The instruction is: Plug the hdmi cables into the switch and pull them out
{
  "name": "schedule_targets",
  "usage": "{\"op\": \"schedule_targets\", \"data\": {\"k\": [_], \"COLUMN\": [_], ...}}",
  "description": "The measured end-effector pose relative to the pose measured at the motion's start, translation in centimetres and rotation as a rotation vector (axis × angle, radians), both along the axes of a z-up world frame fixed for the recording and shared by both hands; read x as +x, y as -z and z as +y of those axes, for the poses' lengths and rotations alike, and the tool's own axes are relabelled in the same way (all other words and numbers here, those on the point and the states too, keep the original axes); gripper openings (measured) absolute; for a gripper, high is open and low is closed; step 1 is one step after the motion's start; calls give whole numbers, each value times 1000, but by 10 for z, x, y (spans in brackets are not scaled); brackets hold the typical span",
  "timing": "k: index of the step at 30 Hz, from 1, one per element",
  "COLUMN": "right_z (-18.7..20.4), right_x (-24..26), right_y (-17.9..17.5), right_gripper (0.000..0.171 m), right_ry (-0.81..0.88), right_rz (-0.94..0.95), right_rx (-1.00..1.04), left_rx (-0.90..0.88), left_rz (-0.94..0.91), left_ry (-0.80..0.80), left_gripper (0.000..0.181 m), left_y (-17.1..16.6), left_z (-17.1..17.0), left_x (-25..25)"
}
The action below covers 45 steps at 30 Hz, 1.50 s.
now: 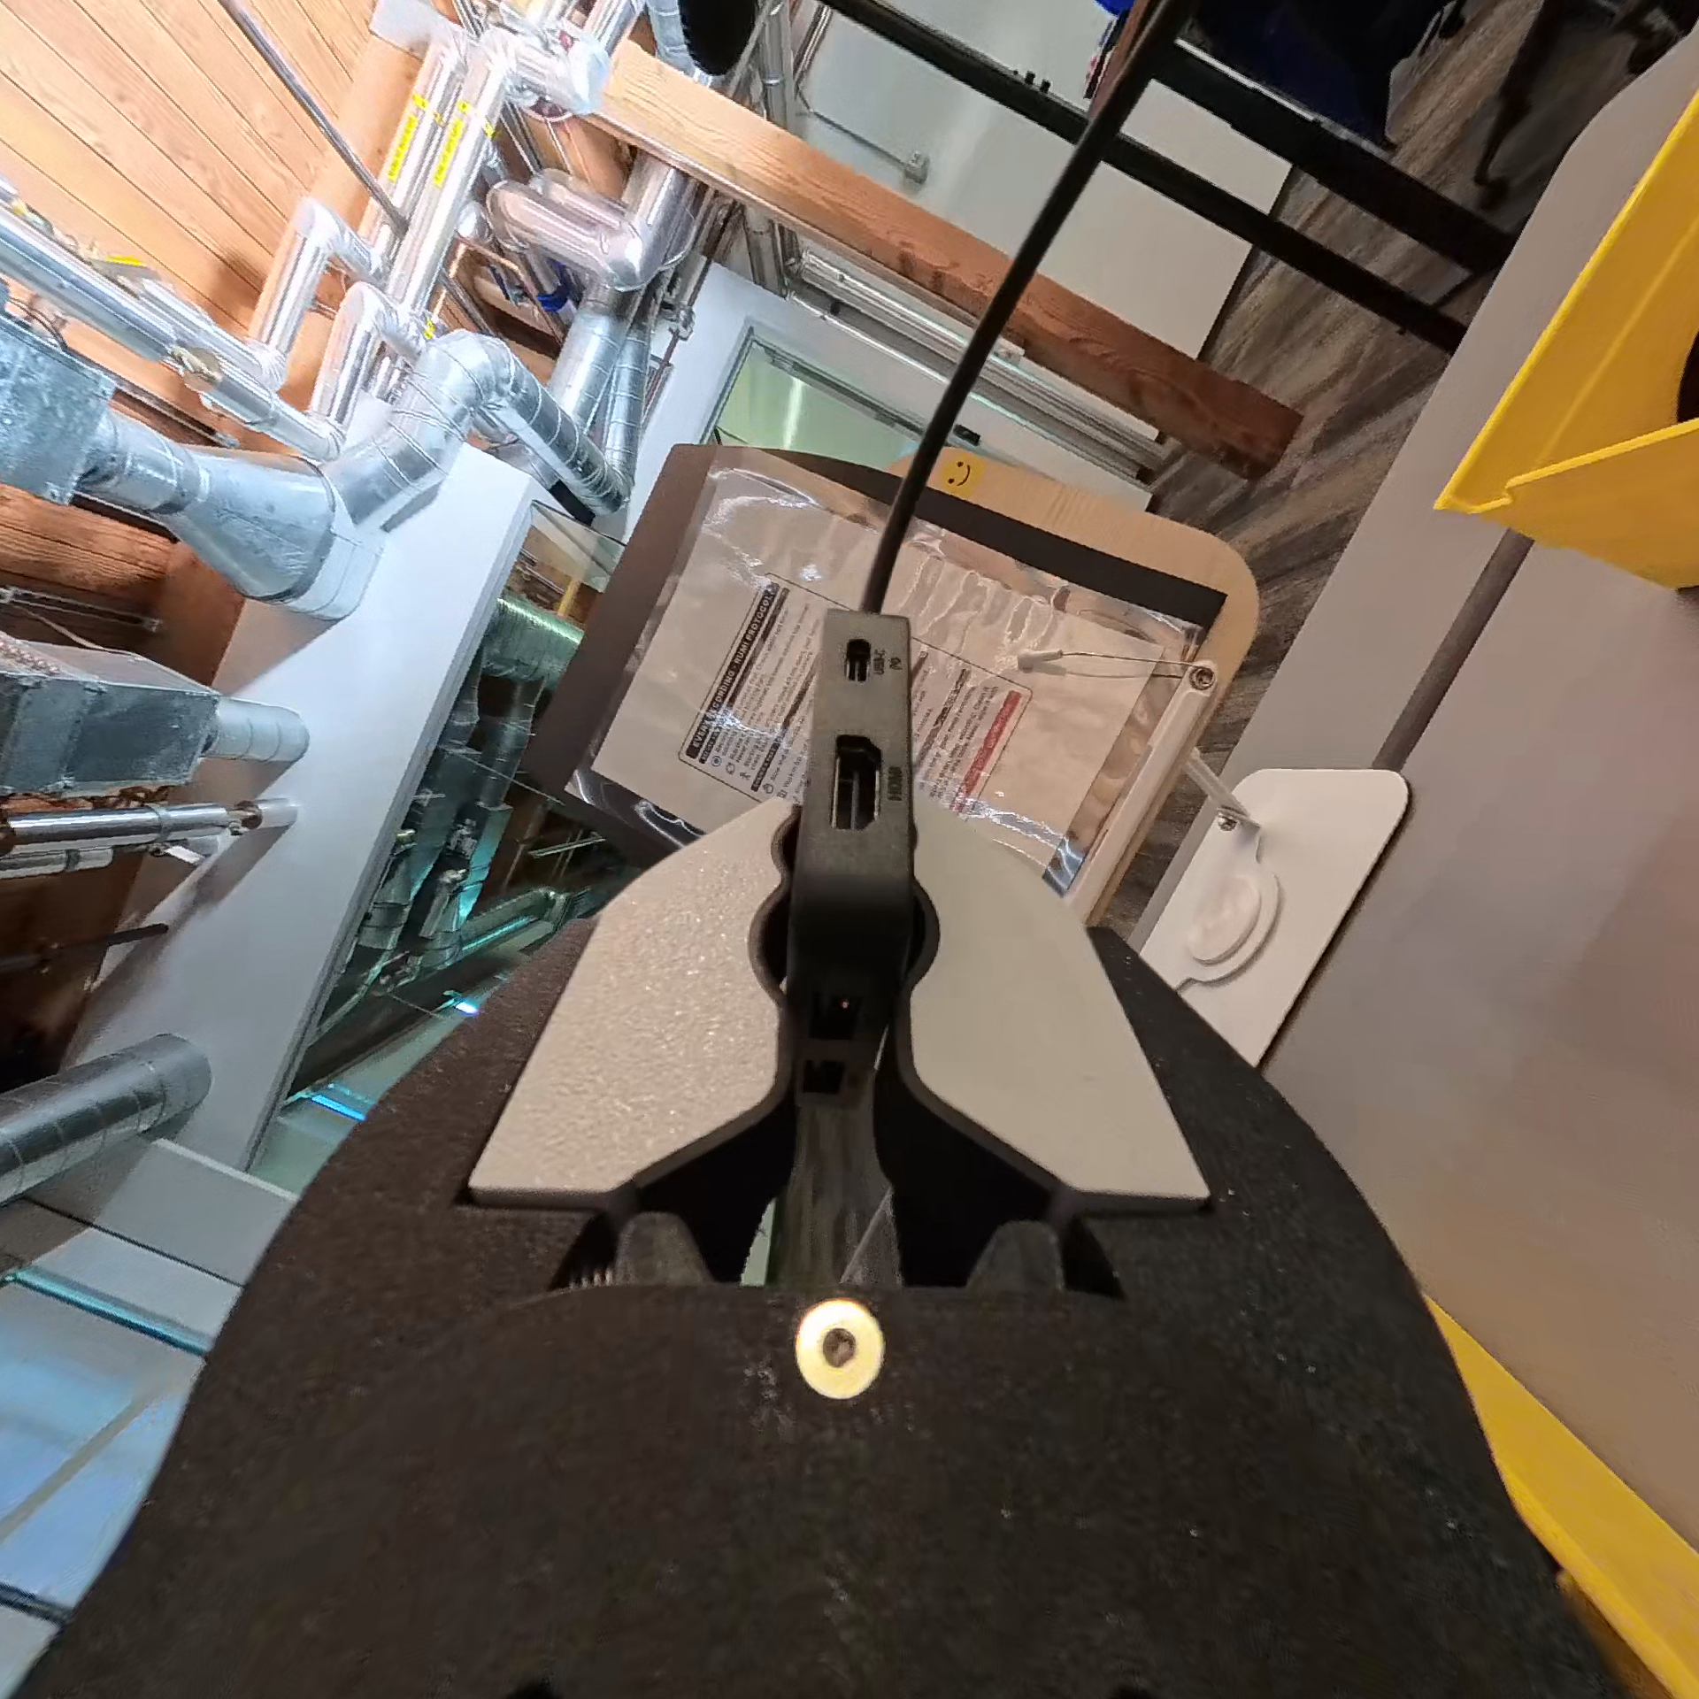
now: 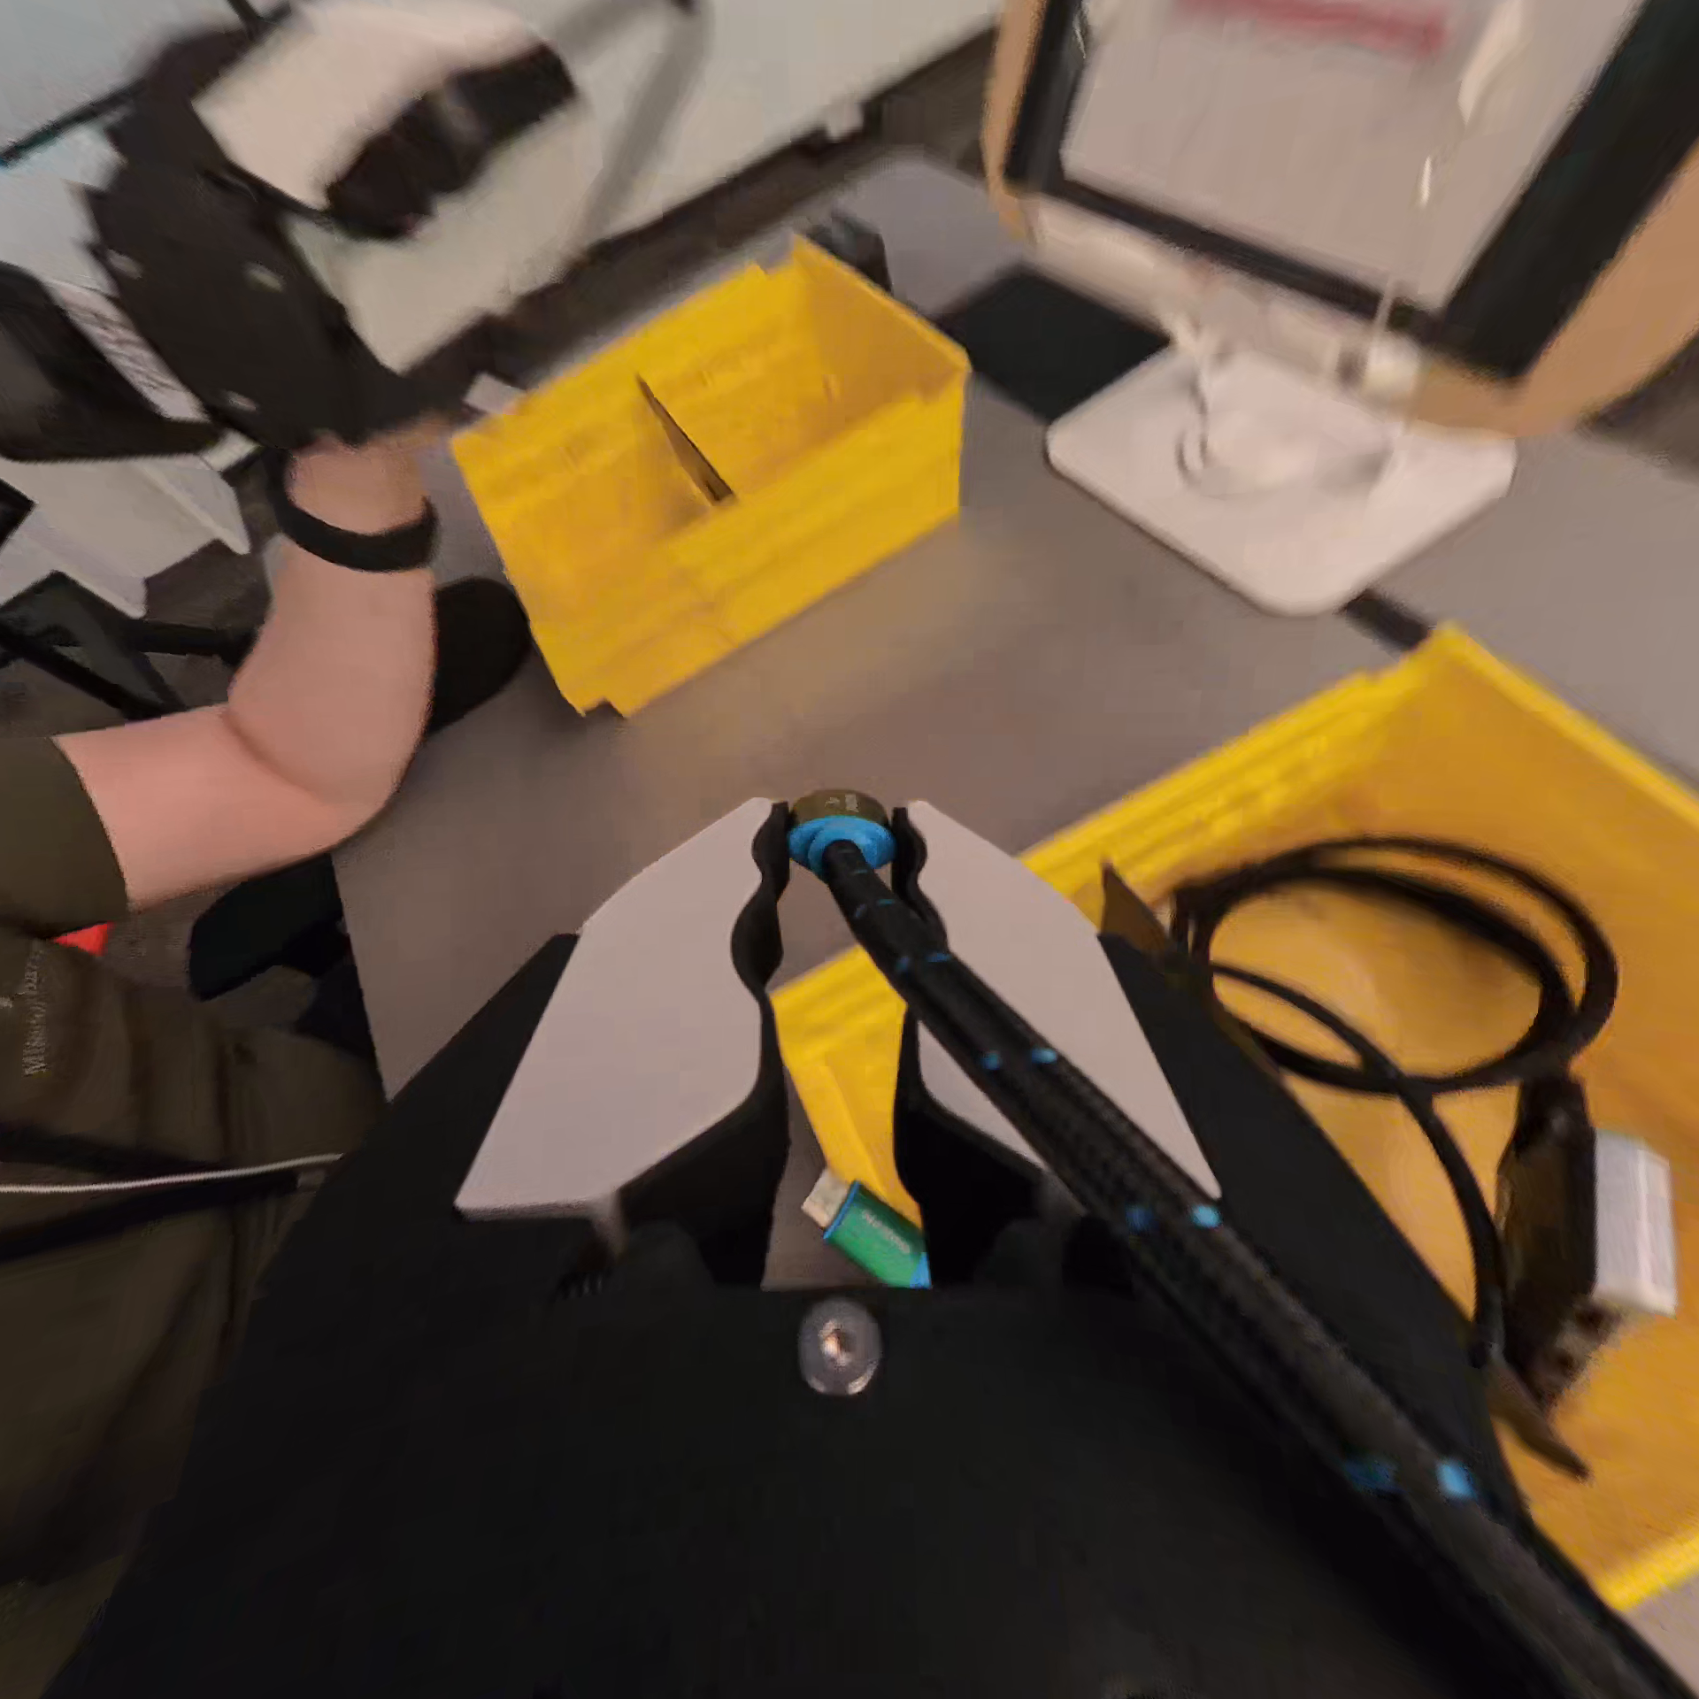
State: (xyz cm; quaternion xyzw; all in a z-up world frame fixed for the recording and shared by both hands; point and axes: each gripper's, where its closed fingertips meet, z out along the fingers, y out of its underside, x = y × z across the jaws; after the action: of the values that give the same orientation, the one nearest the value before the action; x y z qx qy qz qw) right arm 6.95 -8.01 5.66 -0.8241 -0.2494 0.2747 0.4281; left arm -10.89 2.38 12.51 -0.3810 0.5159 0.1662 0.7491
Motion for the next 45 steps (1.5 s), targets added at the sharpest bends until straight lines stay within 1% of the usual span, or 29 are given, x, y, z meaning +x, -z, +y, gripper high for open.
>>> {"op": "schedule_targets", "data": {"k": [3, 5, 7, 10, 12, 14, 15, 16, 18, 21, 23, 26, 28, 31, 33, 34, 35, 36, 37, 39, 40, 42, 45], "right_z": [12, 20, 20, 13, 12, 15, 14, 13, 7, -6, -18, -23, -23, -36, -50, -55, -57, -52, -40, -13, -4, 6, 18], "right_x": [18, 22, 18, 15, 10, 9, 8, 8, 12, 20, 19, 7, -12, -51, -84, -100, -114, -125, -131, -136, -137, -143, -142], "right_y": [41, 67, 97, 143, 154, 152, 146, 139, 121, 85, 58, 8, -31, -85, -106, -110, -106, -96, -82, -58, -50, -37, -27], "right_gripper": [22, 22, 22, 22, 22, 23, 30, 36, 41, 39, 37, 37, 37, 37, 36, 31, 24, 22, 23, 33, 36, 35, 32], "right_ry": [24, 13, -30, -100, -132, -143, -153, -163, -175, -132, -130, -141, -150, -143, -157, -164, -180, -200, -206, -197, -194, -218, -210], "right_rz": [4, 1, -18, -111, -111, -89, -72, -62, -51, -70, -122, -251, -349, -466, -540, -603, -682, -788, -900, -1046, -1071, -1082, -1139], "right_rx": [-174, -262, -387, -585, -646, -643, -629, -598, -532, -420, -293, 60, 386, 851, 1144, 1282, 1392, 1442, 1428, 1342, 1328, 1329, 1315], "left_rx": [-4, -1, -5, 2, 11, 22, 26, 31, 29, 37, 47, 75, 91, 106, 104, 95, 93, 95, 97, 99, 100, 101, 105], "left_rz": [16, 23, 27, 37, 47, 52, 55, 53, 50, 55, 62, 91, 117, 165, 193, 207, 219, 233, 246, 268, 277, 292, 316], "left_ry": [-11, -21, -19, -17, -16, -16, -15, -15, -17, -3, 15, 71, 99, 110, 113, 117, 121, 125, 128, 137, 143, 153, 164], "left_gripper": [14, 14, 14, 14, 14, 15, 15, 14, 14, 14, 14, 14, 14, 14, 14, 14, 14, 14, 14, 14, 14, 14, 14], "left_y": [3, 3, 5, 6, 7, 7, 7, 6, 5, 5, 5, 7, 10, 16, 20, 23, 25, 28, 30, 34, 36, 40, 45], "left_z": [3, 4, 4, 3, 1, 0, -1, -1, -1, -3, -7, -18, -25, -31, -35, -36, -38, -40, -43, -48, -50, -54, -59], "left_x": [0, 0, 1, 3, 5, 5, 5, 5, 4, 5, 7, 15, 21, 27, 32, 34, 37, 40, 43, 48, 51, 56, 62]}}
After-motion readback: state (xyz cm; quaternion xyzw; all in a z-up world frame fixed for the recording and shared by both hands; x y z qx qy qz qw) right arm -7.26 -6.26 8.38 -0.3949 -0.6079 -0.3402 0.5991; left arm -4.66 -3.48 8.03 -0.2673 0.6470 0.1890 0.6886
